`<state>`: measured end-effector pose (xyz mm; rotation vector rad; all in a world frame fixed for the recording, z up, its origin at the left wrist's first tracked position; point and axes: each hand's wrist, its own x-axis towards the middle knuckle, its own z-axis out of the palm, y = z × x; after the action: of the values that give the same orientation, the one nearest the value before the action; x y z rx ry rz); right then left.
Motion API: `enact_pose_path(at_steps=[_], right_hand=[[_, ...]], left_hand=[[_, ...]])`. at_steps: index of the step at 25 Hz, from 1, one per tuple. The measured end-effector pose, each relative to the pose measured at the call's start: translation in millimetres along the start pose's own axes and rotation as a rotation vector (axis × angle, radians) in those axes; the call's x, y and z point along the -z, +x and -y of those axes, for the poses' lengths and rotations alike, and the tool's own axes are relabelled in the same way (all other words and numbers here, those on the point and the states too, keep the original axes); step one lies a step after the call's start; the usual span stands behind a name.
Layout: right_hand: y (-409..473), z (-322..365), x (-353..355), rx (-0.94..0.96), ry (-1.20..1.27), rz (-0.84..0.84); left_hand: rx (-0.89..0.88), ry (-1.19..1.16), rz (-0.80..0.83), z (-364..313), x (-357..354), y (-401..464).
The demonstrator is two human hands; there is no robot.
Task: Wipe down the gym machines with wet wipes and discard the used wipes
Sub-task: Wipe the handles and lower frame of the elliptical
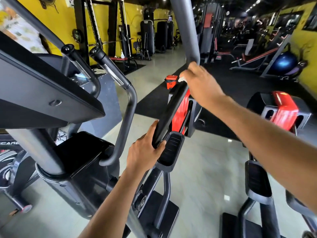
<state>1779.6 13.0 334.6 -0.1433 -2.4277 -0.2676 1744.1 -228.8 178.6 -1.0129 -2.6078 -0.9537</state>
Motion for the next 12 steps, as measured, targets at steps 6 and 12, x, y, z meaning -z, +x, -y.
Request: enact_pose_path(at_steps=[6, 12], right_hand=[[-48, 22, -23, 0.024, 0.330, -0.070], [-18, -12, -7, -0.249, 0.569, -0.279]], left_hand=[[-0.145, 0.027, -0.044, 1, -1, -1], [-0.132, 0.026, -0.037, 4, -3, 0]])
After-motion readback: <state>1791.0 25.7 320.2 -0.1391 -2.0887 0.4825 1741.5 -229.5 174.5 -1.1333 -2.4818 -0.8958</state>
